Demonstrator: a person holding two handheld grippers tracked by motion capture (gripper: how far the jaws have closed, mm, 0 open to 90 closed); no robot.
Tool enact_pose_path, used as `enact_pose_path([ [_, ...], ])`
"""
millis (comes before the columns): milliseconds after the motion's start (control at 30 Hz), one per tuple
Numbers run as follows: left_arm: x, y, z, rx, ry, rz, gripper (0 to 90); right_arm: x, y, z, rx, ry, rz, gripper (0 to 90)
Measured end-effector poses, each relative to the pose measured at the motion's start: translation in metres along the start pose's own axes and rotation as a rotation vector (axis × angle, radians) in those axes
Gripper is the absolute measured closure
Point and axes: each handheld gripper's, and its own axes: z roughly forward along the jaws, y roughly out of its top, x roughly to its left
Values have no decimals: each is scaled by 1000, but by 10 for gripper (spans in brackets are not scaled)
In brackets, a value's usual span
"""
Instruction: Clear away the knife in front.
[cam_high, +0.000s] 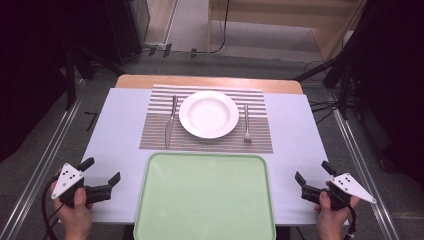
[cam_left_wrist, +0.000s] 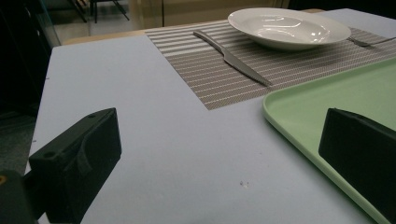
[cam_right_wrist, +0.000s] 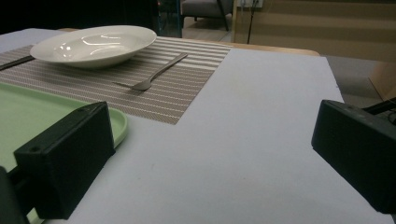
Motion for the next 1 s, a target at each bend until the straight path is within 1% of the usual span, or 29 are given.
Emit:
enact_pose_path([
  [33,0,1,0,-5,-1,-2,0,0,0,1,1,3,0,0],
  [133,-2,4,0,-5,0,-4,0,1,0,2,0,-2,-18,0],
  [167,-2,4,0,-5,0,-4,0,2,0,2,9,-1,-8,0],
  [200,-3,5,0,-3,-5,-6,0,2,0,3,2,-3,-16,0],
  [267,-7,9,0,-6,-2,0,0,1,0,4,-5,-2,-20,0],
  [367,-13,17,1,-5,-11,4,0,1,-1,3,7,-1,3,0],
  [400,-15,19,1,-2,-17,3,0,0,-2,4,-2,-2,-9,0],
  [500,-22,24,4,8,-27,18,0,1,-3,5,6,-1,-14,0],
  [533,-24,26,5,12,-31,22,0,1,-3,5,6,-1,-14,0],
  [567,-25,27,7,14,-32,18,0,1,-3,5,8,-4,-13,0],
  [600,-25,29,8,17,-35,19,0,2,-3,5,8,-2,-14,0],
  [633,-26,31,10,13,-39,11,0,2,-3,5,9,-2,-9,0],
  [700,-25,36,13,20,-43,13,0,2,-3,5,7,-1,-6,0],
  [733,-25,39,15,22,-45,14,0,2,-3,5,10,4,3,0],
  [767,-26,41,17,16,-47,10,0,2,-4,5,8,3,0,0],
  [800,-26,43,19,23,-47,13,0,2,-4,5,12,4,3,0],
  [833,-27,45,21,27,-46,17,0,2,-4,5,10,3,-5,0],
  [900,-28,50,28,47,-67,17,0,3,-4,5,17,5,-1,0],
  [933,-28,51,32,59,-71,16,0,3,-4,6,11,7,-14,0],
  [1000,-29,55,38,75,-69,17,0,4,-4,6,18,11,-12,0],
])
